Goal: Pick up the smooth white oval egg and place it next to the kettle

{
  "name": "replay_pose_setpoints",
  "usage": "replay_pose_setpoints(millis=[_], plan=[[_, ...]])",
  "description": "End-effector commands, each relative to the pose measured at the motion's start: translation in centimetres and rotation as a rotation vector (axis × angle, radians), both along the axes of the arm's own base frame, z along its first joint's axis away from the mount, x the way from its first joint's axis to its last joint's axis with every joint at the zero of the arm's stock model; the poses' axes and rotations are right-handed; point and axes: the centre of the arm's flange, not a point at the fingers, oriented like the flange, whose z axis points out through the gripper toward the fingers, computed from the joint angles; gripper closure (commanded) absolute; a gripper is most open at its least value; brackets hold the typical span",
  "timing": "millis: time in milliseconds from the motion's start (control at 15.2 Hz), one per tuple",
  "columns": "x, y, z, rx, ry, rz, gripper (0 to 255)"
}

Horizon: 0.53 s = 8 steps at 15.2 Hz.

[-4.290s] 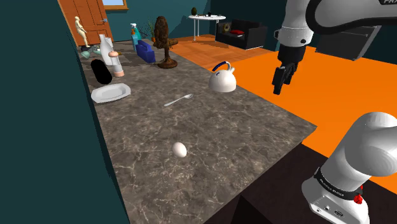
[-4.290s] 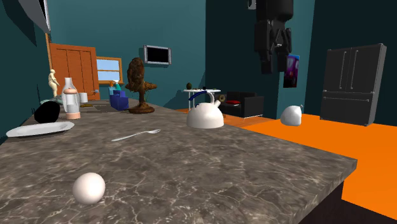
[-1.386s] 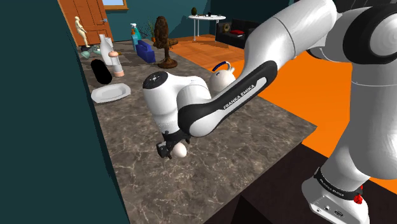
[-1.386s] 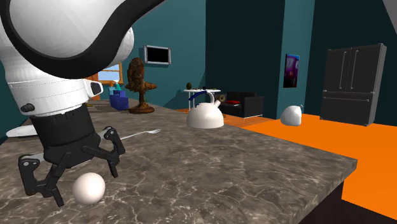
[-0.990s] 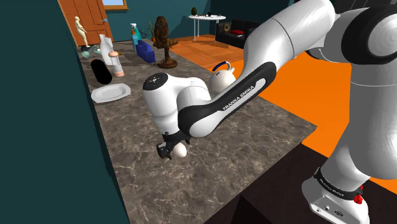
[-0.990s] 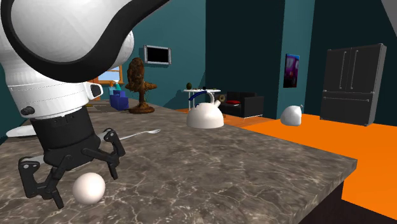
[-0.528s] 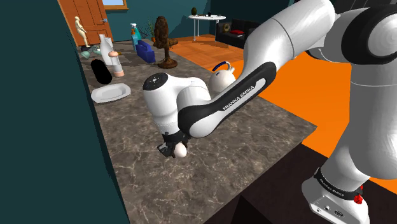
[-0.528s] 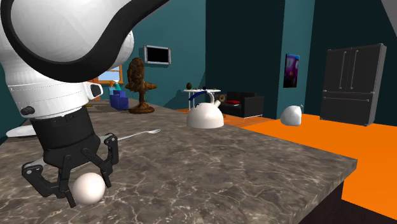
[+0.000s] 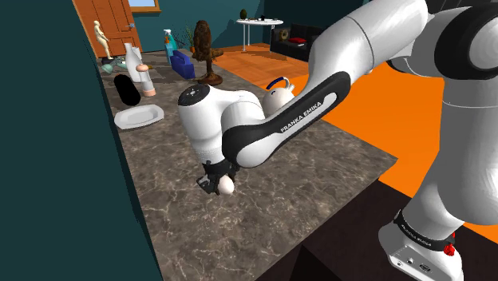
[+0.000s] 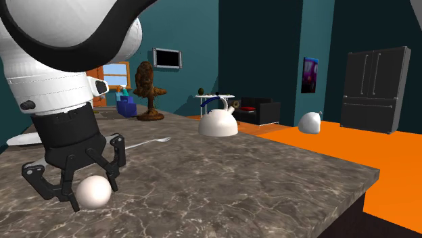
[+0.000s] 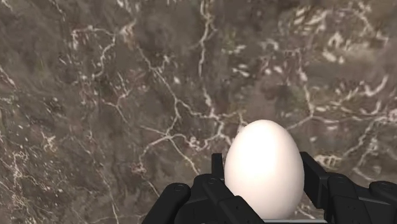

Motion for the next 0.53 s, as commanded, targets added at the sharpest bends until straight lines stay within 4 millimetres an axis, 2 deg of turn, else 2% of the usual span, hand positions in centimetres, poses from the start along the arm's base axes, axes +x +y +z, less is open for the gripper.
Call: replay_pose_setpoints(millis=[0, 462], plan=[[0.0, 0.0, 1.0, 0.000, 0.000, 0.000, 255], [0.0, 0.0, 4.7, 0.000, 0.000, 0.000, 255]])
